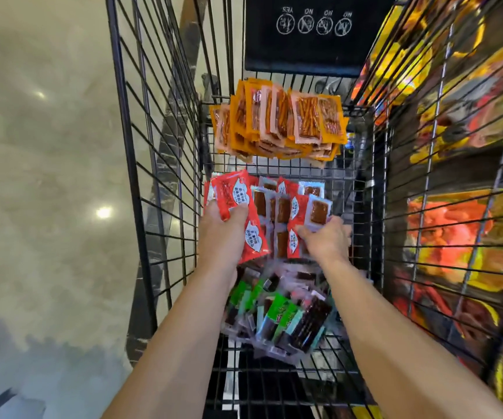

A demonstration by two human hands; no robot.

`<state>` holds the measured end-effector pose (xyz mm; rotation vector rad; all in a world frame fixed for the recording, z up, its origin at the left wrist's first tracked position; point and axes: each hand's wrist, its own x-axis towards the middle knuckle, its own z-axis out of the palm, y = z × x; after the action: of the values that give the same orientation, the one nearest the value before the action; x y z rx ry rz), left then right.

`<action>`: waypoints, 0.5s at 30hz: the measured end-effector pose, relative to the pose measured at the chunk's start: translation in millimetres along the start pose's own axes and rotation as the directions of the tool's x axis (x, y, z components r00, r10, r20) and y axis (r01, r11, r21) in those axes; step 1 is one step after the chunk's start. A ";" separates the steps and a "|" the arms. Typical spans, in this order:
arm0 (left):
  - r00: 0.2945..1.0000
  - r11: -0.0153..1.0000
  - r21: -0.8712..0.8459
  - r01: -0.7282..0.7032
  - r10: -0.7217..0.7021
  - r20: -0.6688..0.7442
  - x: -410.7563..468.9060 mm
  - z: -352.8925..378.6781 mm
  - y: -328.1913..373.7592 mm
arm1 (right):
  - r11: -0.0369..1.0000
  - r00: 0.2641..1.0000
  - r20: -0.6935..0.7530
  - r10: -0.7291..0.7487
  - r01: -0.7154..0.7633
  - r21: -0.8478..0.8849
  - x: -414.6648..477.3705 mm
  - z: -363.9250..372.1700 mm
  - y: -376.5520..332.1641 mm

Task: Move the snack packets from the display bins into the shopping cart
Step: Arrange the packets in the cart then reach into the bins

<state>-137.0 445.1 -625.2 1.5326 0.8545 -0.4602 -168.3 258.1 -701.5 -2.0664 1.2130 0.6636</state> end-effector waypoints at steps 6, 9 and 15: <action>0.999 1.000 -0.003 0.000 0.000 0.055 1.2 -0.1 -4.7 | 0.984 0.995 0.095 0.004 -0.021 0.178 20.1 -5.2 10.6; 0.996 1.000 -0.008 0.024 -0.024 0.081 1.0 1.0 -7.3 | 0.978 0.997 0.071 0.007 -0.021 0.207 22.4 -6.9 14.2; 0.993 0.998 -0.024 0.066 -0.063 0.101 3.2 2.3 -10.5 | 0.929 0.996 0.045 -0.074 0.052 0.366 17.1 -10.7 18.1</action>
<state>-142.3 443.3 -634.9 1.4481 0.8312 -0.5656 -175.7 233.9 -711.3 -1.7549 1.1349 0.4262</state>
